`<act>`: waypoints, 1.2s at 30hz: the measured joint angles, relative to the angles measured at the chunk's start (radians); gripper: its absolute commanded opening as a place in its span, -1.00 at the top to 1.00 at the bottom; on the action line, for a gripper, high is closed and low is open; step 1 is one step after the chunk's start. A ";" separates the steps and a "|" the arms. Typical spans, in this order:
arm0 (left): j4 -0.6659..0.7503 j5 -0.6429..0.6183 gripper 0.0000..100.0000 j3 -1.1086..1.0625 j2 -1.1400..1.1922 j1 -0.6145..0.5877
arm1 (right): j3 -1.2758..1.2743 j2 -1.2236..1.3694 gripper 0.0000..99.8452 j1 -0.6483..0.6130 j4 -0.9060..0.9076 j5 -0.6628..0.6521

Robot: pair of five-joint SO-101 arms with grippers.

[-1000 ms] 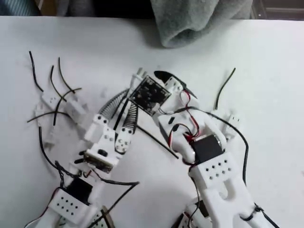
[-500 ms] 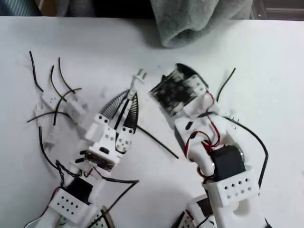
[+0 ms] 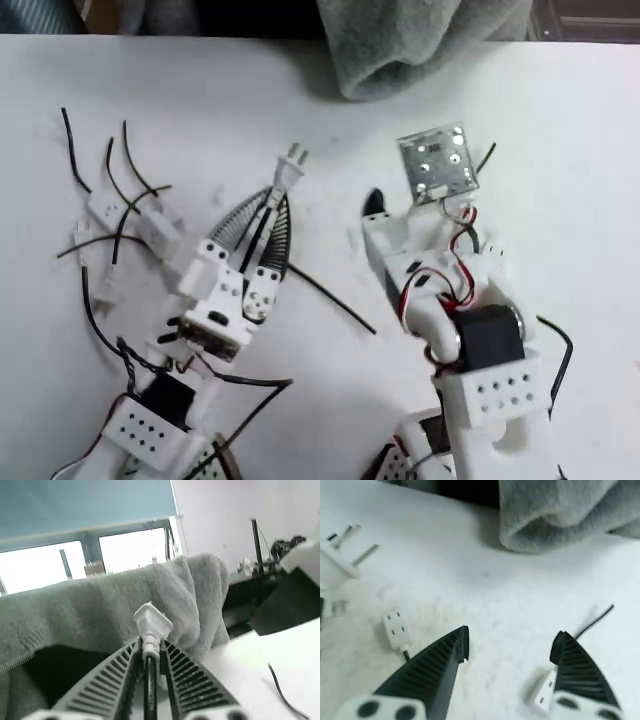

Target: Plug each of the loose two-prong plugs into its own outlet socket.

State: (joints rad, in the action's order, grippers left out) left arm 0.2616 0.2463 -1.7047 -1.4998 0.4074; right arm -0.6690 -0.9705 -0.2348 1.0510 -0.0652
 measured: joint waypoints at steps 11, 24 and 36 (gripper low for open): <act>-0.482 0.000 0.95 0.000 0.000 -0.126 | -0.537 0.002 0.45 0.192 -0.394 0.012; -0.937 0.092 0.95 0.000 0.000 -0.407 | -0.761 0.002 0.45 0.195 -0.706 -0.020; -1.252 0.261 0.95 0.038 -0.012 -0.374 | -0.761 0.002 0.45 0.195 -0.706 -0.025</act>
State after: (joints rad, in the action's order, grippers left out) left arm -0.9904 0.5071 -1.6663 -1.5121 0.0330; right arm -1.4300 -0.9689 -0.0399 0.3452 -0.0898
